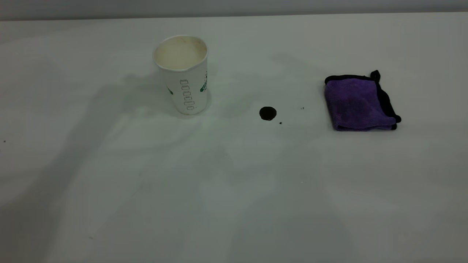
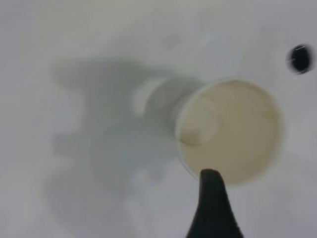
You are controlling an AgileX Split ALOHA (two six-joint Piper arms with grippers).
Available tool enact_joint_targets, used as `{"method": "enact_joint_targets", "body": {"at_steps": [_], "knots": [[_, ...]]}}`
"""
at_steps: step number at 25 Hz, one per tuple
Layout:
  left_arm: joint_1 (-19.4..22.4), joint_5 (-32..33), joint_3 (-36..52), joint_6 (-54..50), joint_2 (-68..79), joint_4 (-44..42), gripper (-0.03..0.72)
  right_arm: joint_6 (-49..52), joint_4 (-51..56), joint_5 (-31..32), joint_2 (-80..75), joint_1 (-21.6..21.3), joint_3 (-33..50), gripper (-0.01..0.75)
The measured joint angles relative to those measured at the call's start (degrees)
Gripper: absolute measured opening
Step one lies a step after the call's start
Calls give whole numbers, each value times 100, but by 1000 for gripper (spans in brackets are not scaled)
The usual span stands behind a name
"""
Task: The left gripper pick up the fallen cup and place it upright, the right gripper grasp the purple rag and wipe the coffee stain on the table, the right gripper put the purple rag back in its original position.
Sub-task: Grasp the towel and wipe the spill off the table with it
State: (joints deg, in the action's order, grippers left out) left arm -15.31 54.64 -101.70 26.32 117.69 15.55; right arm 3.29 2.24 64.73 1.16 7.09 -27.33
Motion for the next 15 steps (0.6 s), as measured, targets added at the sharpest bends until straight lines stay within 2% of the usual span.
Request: {"method": "enact_joint_targets", "body": {"at_steps": [6,12,15], "knots": [[-6,1168,0,-638,-1620,-19,569,0,0,0,0,0,0,466],[-12,1245,177,-1087,-2874,-63,542,0,0,0,0,0,0,466],[-18,1245,858,-1283,-3711,-78,536,0,0,0,0,0,0,466]]}}
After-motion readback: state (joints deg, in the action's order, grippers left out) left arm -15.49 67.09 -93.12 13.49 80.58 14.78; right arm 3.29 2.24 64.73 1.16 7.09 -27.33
